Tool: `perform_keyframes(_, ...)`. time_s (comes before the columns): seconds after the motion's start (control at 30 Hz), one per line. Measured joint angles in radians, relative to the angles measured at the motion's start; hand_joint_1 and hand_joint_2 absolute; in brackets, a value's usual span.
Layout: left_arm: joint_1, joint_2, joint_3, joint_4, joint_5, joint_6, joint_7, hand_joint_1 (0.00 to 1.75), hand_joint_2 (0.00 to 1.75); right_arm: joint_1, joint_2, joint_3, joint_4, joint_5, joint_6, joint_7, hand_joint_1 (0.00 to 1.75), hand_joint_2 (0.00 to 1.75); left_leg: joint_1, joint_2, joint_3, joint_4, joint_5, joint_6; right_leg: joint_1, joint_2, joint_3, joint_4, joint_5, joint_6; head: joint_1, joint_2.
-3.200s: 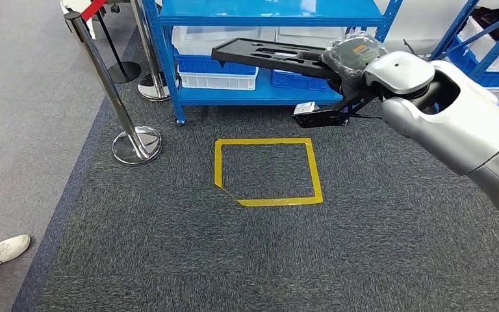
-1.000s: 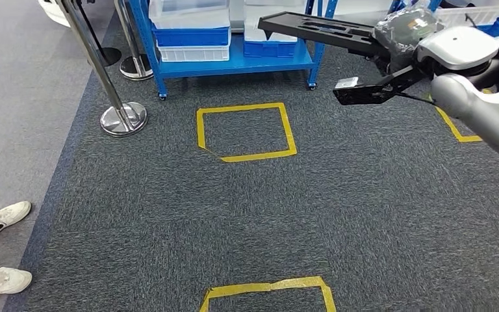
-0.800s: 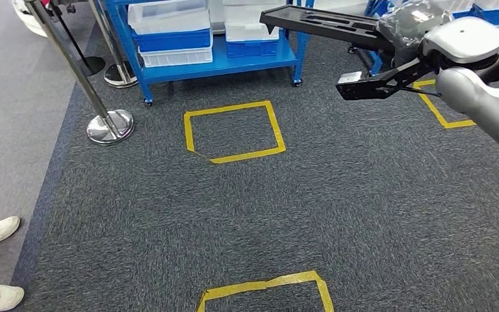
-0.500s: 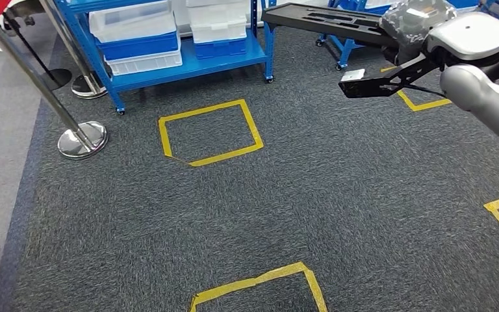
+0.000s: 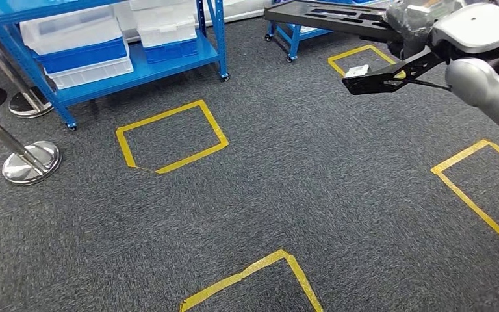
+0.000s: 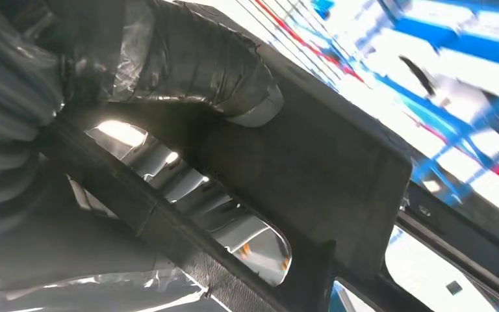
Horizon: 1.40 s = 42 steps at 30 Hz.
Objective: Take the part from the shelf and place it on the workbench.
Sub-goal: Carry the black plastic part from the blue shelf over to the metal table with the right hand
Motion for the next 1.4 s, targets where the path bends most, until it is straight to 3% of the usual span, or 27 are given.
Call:
perform_keyframes(0.07, 0.0, 0.0, 0.003, 0.0, -0.003, 0.007, 0.001, 0.0, 1.75, -0.016, -0.01, 0.004, -0.004, -0.001, 0.009, 0.006, 1.75, 1.75, -0.004, 0.022, 0.0, 0.009, -0.009, -0.008, 0.005, -0.045, 0.069, -0.127, 0.042, -0.004, 0.0, 0.0)
perform_keyframes(0.1, 0.0, 0.0, 0.005, 0.0, -0.005, 0.011, 0.002, 0.0, 1.75, -0.025, -0.014, 0.006, -0.007, -0.001, 0.013, 0.008, 1.75, 1.75, -0.007, 0.032, 0.0, 0.012, -0.012, -0.013, 0.01, -0.059, 0.087, -0.163, 0.051, -0.009, -0.001, 0.0)
perform_keyframes(0.13, 0.0, 0.0, 0.007, 0.0, -0.006, 0.016, 0.002, 0.0, 1.75, -0.033, -0.021, 0.008, -0.01, -0.002, 0.016, 0.01, 1.75, 1.75, -0.011, 0.043, 0.002, 0.013, -0.015, -0.017, 0.015, -0.064, 0.091, -0.176, 0.05, -0.015, -0.001, 0.0)
perform_keyframes(0.2, -0.003, 0.0, 0.01, 0.0, -0.009, 0.024, 0.003, 0.0, 1.75, -0.043, -0.037, 0.011, -0.017, -0.004, 0.022, 0.012, 1.75, 1.75, -0.014, 0.06, 0.005, 0.014, -0.019, -0.025, 0.015, -0.038, 0.087, -0.177, 0.055, -0.025, -0.001, 0.0)
perform_keyframes(0.27, -0.003, 0.0, 0.011, 0.0, -0.01, 0.027, 0.002, 0.0, 1.75, -0.052, -0.05, 0.012, -0.024, -0.007, 0.025, 0.013, 1.75, 1.75, -0.01, 0.026, -0.005, 0.04, -0.045, -0.033, 0.009, -0.017, 0.086, -0.182, 0.06, -0.036, -0.001, 0.0)
perform_keyframes(0.33, 0.0, -0.001, 0.011, 0.0, -0.011, 0.028, 0.003, 0.0, 1.75, -0.06, -0.055, 0.014, -0.03, -0.007, 0.025, 0.014, 1.75, 1.75, -0.005, -0.033, -0.046, 0.139, -0.107, -0.038, 0.005, 0.007, 0.082, -0.185, 0.066, -0.045, -0.001, 0.0)
perform_keyframes(0.4, 0.003, 0.0, 0.013, 0.0, -0.011, 0.028, 0.002, 0.0, 1.75, -0.061, -0.057, 0.021, -0.033, -0.01, 0.028, 0.015, 1.75, 1.75, -0.004, -0.055, -0.102, 0.267, -0.158, -0.038, 0.007, 0.036, 0.078, -0.184, 0.068, -0.049, -0.002, 0.0)
perform_keyframes(0.43, 0.004, 0.0, 0.014, 0.0, -0.012, 0.028, 0.001, 0.0, 1.75, -0.061, -0.06, 0.025, -0.035, -0.012, 0.032, 0.015, 1.75, 1.75, -0.004, -0.057, -0.116, 0.297, -0.159, -0.037, 0.008, 0.053, 0.078, -0.182, 0.068, -0.049, -0.002, 0.0)
perform_keyframes(0.47, 0.004, 0.001, 0.015, 0.0, -0.013, 0.027, -0.001, 0.0, 1.75, -0.061, -0.067, 0.029, -0.038, -0.016, 0.036, 0.016, 1.75, 1.75, -0.004, -0.059, -0.114, 0.289, -0.14, -0.035, 0.009, 0.069, 0.078, -0.18, 0.068, -0.049, -0.002, 0.0)
perform_keyframes(0.5, 0.004, 0.001, 0.016, 0.0, -0.015, 0.026, -0.003, 0.0, 1.75, -0.063, -0.078, 0.031, -0.044, -0.02, 0.041, 0.016, 1.75, 1.75, -0.004, -0.065, -0.095, 0.243, -0.105, -0.032, 0.009, 0.083, 0.078, -0.177, 0.067, -0.049, -0.001, 0.0)
perform_keyframes(0.57, 0.004, 0.001, 0.018, 0.0, -0.018, 0.024, -0.007, 0.0, 1.75, -0.071, -0.104, 0.036, -0.059, -0.026, 0.046, 0.016, 1.75, 1.75, 0.0, -0.109, -0.042, 0.114, -0.04, -0.025, 0.009, 0.108, 0.074, -0.169, 0.066, -0.044, -0.001, 0.0)
perform_keyframes(0.63, 0.004, 0.001, 0.018, 0.0, -0.023, 0.019, -0.013, 0.0, 1.75, -0.083, -0.133, 0.041, -0.072, -0.034, 0.053, 0.016, 1.75, 1.75, 0.001, -0.144, -0.014, 0.047, -0.024, -0.024, 0.008, 0.129, 0.063, -0.164, 0.069, -0.034, -0.001, 0.0)
perform_keyframes(0.7, 0.002, 0.001, 0.019, 0.0, -0.03, 0.012, -0.019, 0.0, 1.75, -0.093, -0.172, 0.047, -0.089, -0.048, 0.063, 0.014, 1.75, 1.75, -0.002, -0.13, -0.008, 0.037, -0.024, -0.021, 0.002, 0.154, 0.055, -0.169, 0.078, -0.018, -0.001, 0.0)
perform_keyframes(0.73, 0.002, 0.001, 0.019, 0.0, -0.032, 0.009, -0.021, 0.0, 1.75, -0.098, -0.193, 0.049, -0.098, -0.055, 0.068, 0.013, 1.75, 1.75, -0.002, -0.117, -0.006, 0.031, -0.02, -0.015, 0.0, 0.148, 0.053, -0.169, 0.078, -0.012, -0.001, 0.0)
perform_keyframes(0.77, 0.002, 0.0, 0.019, 0.0, -0.034, 0.007, -0.021, 0.0, 1.75, -0.106, -0.218, 0.052, -0.11, -0.062, 0.075, 0.012, 1.75, 1.75, -0.001, -0.103, -0.004, 0.024, -0.015, -0.008, 0.001, 0.126, 0.047, -0.16, 0.071, -0.007, 0.0, 0.0)
perform_keyframes(0.8, 0.002, 0.0, 0.02, 0.0, -0.035, 0.006, -0.022, 0.0, 1.75, -0.118, -0.242, 0.056, -0.122, -0.07, 0.083, 0.012, 1.75, 1.75, 0.0, -0.088, -0.002, 0.018, -0.012, -0.002, 0.002, 0.093, 0.034, -0.132, 0.052, -0.003, 0.001, 0.0)
perform_keyframes(0.87, 0.003, 0.0, 0.023, 0.0, -0.036, 0.005, -0.02, 0.0, 1.75, -0.15, -0.299, 0.069, -0.154, -0.086, 0.107, 0.007, 1.75, 1.75, -0.001, -0.061, -0.003, 0.013, -0.01, 0.006, 0.002, 0.031, -0.019, -0.016, -0.015, 0.005, 0.002, 0.0)
perform_keyframes(0.93, 0.004, 0.0, 0.029, 0.0, -0.037, 0.006, -0.017, 0.0, 1.75, -0.183, -0.36, 0.092, -0.189, -0.097, 0.127, -0.002, 1.75, 1.75, -0.003, -0.035, -0.004, 0.014, -0.013, 0.009, -0.002, 0.017, -0.063, 0.088, -0.055, 0.014, 0.002, 0.0)
perform_keyframes(0.97, 0.004, 0.0, 0.033, 0.0, -0.038, 0.006, -0.017, 0.0, 1.75, -0.2, -0.39, 0.105, -0.205, -0.1, 0.134, -0.007, 1.75, 1.75, -0.003, -0.023, -0.002, 0.014, -0.015, 0.009, -0.004, 0.015, -0.059, 0.09, -0.046, 0.016, 0.002, 0.0)
perform_keyframes(1.03, 0.005, -0.001, 0.037, 0.0, -0.041, 0.007, -0.015, 0.0, 1.75, -0.241, -0.447, 0.129, -0.236, -0.102, 0.148, -0.017, 1.75, 1.75, -0.004, -0.002, 0.003, 0.015, -0.021, 0.006, -0.005, -0.005, 0.003, -0.012, 0.012, 0.013, 0.003, 0.0)
perform_keyframes(1.07, 0.006, -0.001, 0.039, 0.0, -0.042, 0.007, -0.014, 0.0, 1.75, -0.264, -0.47, 0.14, -0.25, -0.103, 0.156, -0.021, 1.75, 1.75, -0.006, 0.009, 0.006, 0.015, -0.025, 0.002, 0.002, -0.03, 0.042, -0.083, 0.036, 0.01, 0.003, 0.0)
perform_keyframes(1.13, 0.007, -0.001, 0.043, 0.0, -0.043, 0.007, -0.014, 0.0, 1.75, -0.301, -0.499, 0.157, -0.273, -0.102, 0.169, -0.027, 1.75, 1.75, -0.013, 0.034, 0.013, 0.015, -0.034, -0.008, 0.015, -0.061, 0.085, -0.17, 0.06, -0.003, 0.002, 0.0)
perform_keyframes(1.17, 0.006, -0.002, 0.045, 0.0, -0.043, 0.007, -0.014, 0.0, 1.75, -0.314, -0.509, 0.165, -0.282, -0.103, 0.174, -0.029, 1.75, 1.75, -0.016, 0.049, 0.015, 0.014, -0.037, -0.012, 0.02, -0.06, 0.086, -0.181, 0.059, -0.009, 0.002, 0.0)
perform_keyframes(1.23, 0.002, -0.003, 0.046, 0.0, -0.044, 0.006, -0.013, 0.0, 1.75, -0.329, -0.528, 0.182, -0.298, -0.105, 0.182, -0.032, 1.75, 1.75, -0.016, 0.068, 0.021, 0.014, -0.045, -0.021, 0.019, -0.029, 0.083, -0.185, 0.063, -0.019, 0.001, 0.0)
perform_keyframes(1.3, -0.001, -0.004, 0.049, 0.0, -0.045, 0.002, -0.014, 0.0, 1.75, -0.344, -0.548, 0.196, -0.313, -0.109, 0.187, -0.032, 1.75, 1.75, -0.013, 0.026, 0.011, 0.05, -0.078, -0.027, 0.014, -0.003, 0.082, -0.189, 0.066, -0.03, -0.001, 0.0)
perform_keyframes(1.37, 0.0, -0.005, 0.051, 0.0, -0.045, -0.002, -0.015, 0.0, 1.75, -0.364, -0.573, 0.21, -0.33, -0.11, 0.193, -0.035, 1.75, 1.75, -0.012, -0.037, -0.036, 0.162, -0.144, -0.026, 0.013, 0.02, 0.081, -0.19, 0.068, -0.039, -0.002, 0.0)
perform_keyframes(1.4, 0.001, -0.006, 0.052, 0.0, -0.045, -0.004, -0.015, 0.0, 1.75, -0.375, -0.589, 0.219, -0.341, -0.11, 0.197, -0.038, 1.75, 1.75, -0.012, -0.05, -0.066, 0.228, -0.173, -0.023, 0.015, 0.031, 0.081, -0.189, 0.068, -0.042, -0.003, 0.0)
